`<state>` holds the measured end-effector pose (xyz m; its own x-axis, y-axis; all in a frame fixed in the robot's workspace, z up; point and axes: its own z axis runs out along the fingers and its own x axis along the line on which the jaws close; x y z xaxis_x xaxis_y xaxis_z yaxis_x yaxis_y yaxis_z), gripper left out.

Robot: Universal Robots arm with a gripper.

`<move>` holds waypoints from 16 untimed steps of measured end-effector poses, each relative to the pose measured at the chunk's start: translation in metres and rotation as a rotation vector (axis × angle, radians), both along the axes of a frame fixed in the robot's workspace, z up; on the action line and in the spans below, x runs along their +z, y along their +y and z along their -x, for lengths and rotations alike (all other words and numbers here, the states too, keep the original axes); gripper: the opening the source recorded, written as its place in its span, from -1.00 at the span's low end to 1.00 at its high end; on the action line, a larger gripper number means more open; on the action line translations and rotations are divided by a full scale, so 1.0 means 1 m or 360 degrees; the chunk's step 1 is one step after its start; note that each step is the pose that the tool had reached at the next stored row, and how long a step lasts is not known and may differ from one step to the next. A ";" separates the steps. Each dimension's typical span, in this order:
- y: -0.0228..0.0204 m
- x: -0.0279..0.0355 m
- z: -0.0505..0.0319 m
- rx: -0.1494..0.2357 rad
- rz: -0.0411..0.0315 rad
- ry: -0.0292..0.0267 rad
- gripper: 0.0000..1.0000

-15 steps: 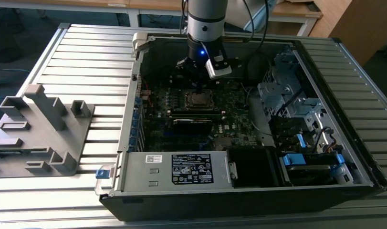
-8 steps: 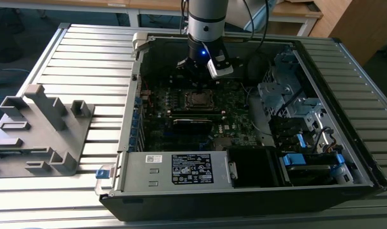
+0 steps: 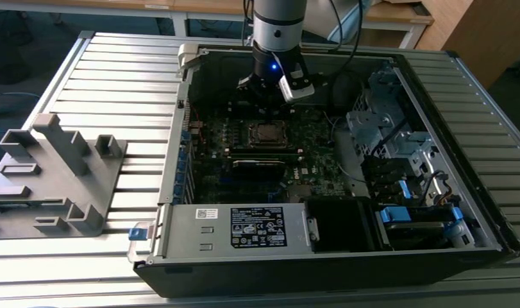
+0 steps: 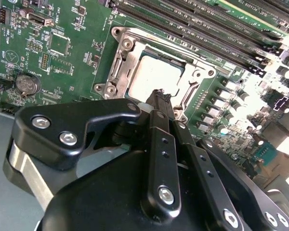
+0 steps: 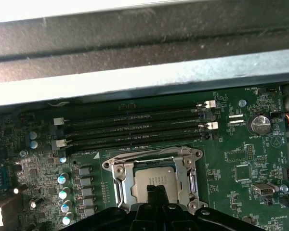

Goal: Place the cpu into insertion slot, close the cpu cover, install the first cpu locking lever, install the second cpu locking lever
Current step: 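Install the second cpu locking lever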

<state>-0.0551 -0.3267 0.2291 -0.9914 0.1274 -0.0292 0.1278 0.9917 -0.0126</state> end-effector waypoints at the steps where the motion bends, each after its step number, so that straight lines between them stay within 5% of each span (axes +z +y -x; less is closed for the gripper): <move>1: 0.0000 0.0000 0.0000 0.0000 0.0000 0.00000 -0.80; 16: -0.0061 0.0001 0.0000 0.0000 0.0000 0.00001 -0.80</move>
<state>-0.0551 -0.3328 0.2291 -0.9914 0.1275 -0.0291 0.1279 0.9917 -0.0124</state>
